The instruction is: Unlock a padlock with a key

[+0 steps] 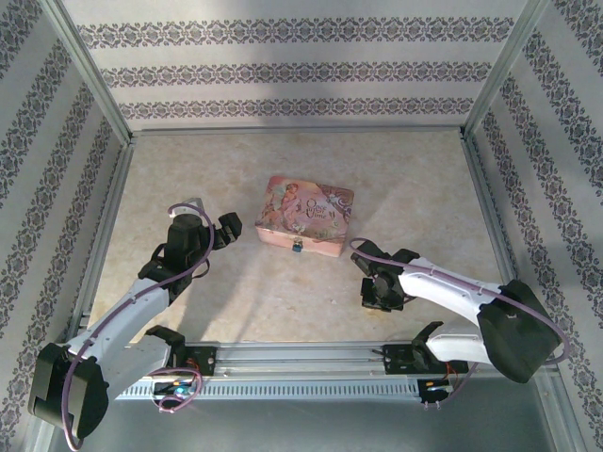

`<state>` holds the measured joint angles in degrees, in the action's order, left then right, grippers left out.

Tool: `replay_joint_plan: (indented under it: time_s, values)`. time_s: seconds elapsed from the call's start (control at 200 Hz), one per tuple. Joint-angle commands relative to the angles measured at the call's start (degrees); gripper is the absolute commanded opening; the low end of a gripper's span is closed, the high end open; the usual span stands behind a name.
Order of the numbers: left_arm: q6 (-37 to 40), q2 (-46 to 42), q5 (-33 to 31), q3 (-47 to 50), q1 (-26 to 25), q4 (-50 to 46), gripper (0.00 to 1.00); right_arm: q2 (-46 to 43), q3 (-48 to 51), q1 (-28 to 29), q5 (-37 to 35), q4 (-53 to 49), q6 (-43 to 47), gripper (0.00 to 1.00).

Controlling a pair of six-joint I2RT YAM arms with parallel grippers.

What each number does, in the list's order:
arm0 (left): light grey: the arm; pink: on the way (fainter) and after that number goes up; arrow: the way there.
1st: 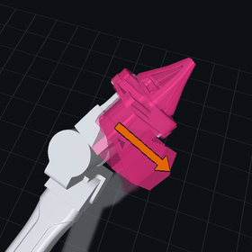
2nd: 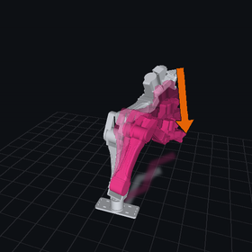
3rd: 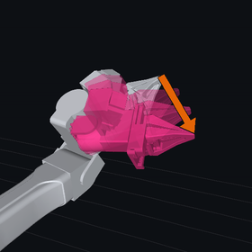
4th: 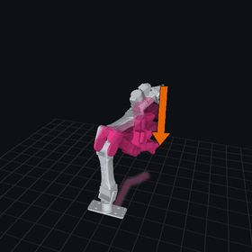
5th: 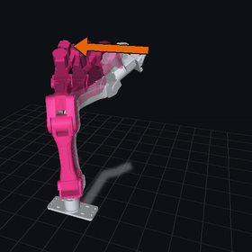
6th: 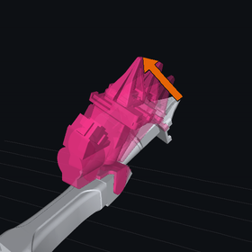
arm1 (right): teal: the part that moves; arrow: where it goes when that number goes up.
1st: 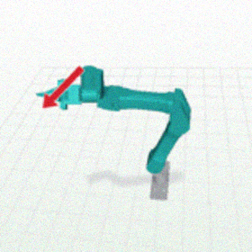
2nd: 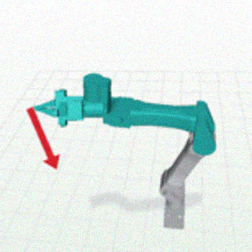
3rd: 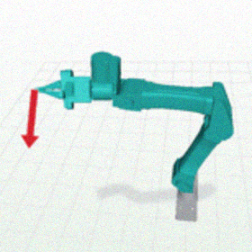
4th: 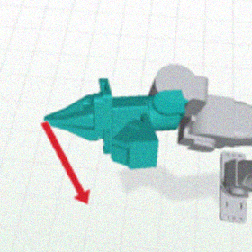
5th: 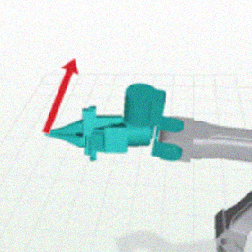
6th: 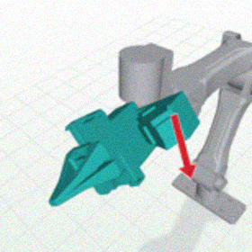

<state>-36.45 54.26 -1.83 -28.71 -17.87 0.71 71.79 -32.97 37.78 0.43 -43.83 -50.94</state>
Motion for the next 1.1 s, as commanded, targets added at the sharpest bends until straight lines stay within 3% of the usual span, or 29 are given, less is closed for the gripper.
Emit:
replay_joint_plan:
  time_s: [0.0,0.5,0.64,0.865,1.094]
  values:
    - [1.1,-0.8,-1.2,-0.8,0.6,-0.6,0.99,1.3,-0.1,0.8,-1.0,-0.4,-0.5,0.14]
    - [2.3,-2.6,-2.3,-1.7,0.7,-3.1,0.99,1.4,-0.1,0.7,0.0,-0.3,0.8,0.0]
    - [2.3,-3.9,-2.0,-2.5,0.8,-5.0,0.99,-0.3,-1.6,0.8,-0.8,-1.5,2.4,0.0]
    - [2.0,-6.6,0.5,-5.7,1.1,-12.6,0.99,-6.1,-4.1,0.4,-2.5,-1.8,6.7,0.0]
    - [-2.9,-6.9,7.2,-7.4,1.1,-15.1,0.99,-8.6,-9.0,-1.5,-0.9,-2.6,14.5,0.0]
